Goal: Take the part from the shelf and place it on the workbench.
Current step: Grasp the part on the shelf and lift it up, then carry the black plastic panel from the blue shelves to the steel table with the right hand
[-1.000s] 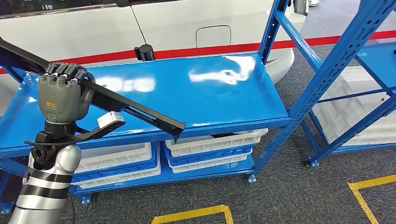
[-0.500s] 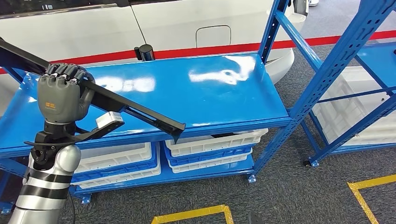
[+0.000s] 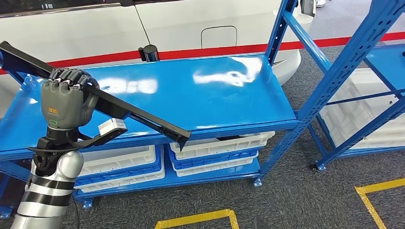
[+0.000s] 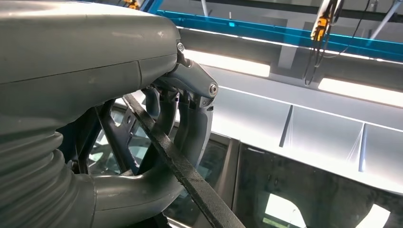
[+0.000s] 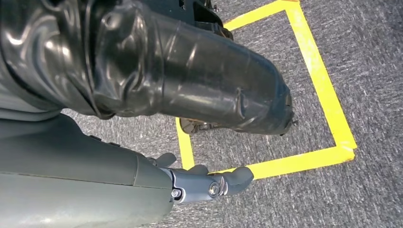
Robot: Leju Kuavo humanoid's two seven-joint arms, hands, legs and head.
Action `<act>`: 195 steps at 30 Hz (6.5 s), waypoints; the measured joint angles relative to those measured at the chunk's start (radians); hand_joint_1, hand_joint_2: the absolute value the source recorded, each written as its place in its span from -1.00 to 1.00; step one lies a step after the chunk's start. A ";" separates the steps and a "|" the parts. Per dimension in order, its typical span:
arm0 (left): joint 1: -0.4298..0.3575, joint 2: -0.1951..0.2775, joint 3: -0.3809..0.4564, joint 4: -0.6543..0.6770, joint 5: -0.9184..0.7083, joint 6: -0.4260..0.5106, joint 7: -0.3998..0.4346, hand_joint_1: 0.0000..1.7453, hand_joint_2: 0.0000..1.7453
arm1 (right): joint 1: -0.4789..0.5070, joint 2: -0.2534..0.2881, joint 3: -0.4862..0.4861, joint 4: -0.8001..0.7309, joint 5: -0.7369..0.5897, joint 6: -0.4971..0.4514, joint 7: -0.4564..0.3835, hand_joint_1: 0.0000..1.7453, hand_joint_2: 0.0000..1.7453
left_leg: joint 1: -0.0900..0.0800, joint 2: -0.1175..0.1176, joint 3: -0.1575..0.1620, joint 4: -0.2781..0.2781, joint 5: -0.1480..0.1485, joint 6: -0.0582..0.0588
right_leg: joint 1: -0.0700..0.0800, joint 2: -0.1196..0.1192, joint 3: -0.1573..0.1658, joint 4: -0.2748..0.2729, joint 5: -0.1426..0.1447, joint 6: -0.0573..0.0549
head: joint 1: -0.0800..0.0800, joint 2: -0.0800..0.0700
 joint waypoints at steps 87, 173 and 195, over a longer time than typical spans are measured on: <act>0.024 0.021 0.014 0.000 -0.028 0.023 -0.002 1.00 1.00 | 0.011 -0.005 -0.001 0.005 -0.017 -0.013 -0.001 -1.00 -1.00 | 0.037 0.014 -0.045 -0.022 0.066 -0.058 | -0.015 0.013 -0.039 0.013 0.020 0.007 | -0.001 0.000; 0.017 0.050 -0.009 -0.009 -0.039 0.025 -0.025 1.00 1.00 | 0.011 -0.012 -0.019 0.010 -0.034 -0.015 -0.001 -1.00 -1.00 | 0.070 0.027 -0.113 -0.031 0.140 -0.100 | -0.037 0.006 -0.032 0.033 -0.012 0.023 | -0.003 0.000; 0.007 0.050 -0.020 -0.010 -0.015 0.013 -0.029 1.00 1.00 | 0.009 -0.011 -0.019 0.010 -0.035 -0.014 -0.001 -1.00 -1.00 | 0.053 0.022 -0.119 -0.035 0.146 -0.077 | -0.046 0.004 -0.023 0.004 0.001 0.041 | -0.007 0.000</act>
